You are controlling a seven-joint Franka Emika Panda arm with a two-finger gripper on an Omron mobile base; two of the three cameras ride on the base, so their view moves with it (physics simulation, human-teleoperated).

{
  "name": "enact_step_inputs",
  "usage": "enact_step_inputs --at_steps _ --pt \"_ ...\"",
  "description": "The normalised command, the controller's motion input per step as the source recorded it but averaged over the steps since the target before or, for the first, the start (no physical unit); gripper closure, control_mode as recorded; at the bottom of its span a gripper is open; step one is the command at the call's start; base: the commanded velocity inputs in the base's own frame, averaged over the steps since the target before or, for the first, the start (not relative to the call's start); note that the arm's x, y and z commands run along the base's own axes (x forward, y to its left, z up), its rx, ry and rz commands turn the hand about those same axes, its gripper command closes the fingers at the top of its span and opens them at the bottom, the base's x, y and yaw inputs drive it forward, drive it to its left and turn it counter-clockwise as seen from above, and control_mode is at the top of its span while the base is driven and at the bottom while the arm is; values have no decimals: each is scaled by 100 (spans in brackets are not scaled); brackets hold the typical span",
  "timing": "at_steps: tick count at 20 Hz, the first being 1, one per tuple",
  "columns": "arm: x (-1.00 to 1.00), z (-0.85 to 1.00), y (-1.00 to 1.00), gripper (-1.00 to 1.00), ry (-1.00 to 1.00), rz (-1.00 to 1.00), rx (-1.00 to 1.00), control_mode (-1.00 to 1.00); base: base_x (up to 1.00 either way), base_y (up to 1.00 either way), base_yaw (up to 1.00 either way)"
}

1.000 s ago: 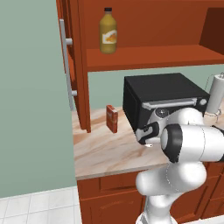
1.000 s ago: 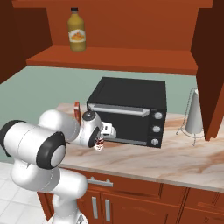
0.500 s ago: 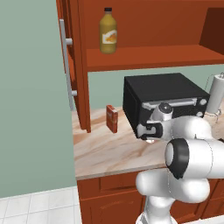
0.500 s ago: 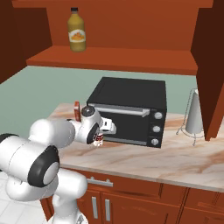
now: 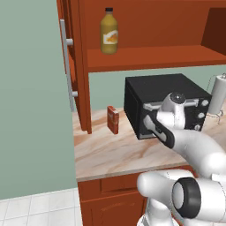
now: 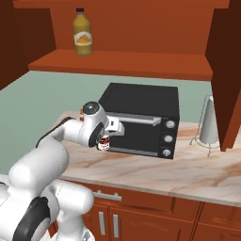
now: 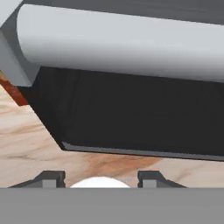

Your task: Pick the canned food and canned food from the counter and place them in the cabinets closest to them.

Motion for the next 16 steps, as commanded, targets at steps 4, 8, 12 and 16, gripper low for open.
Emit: enact_step_inputs --at_steps 4,8,12,16 --pt "-52 71 -11 100 0 4 -2 -100 0 0 0" --pt "-60 68 -12 100 0 4 -3 -100 0 0 0" --pt "-64 65 -11 100 -1 4 -4 -100 0 0 0" --pt "-61 74 -8 100 -4 4 -3 -100 0 0 0"
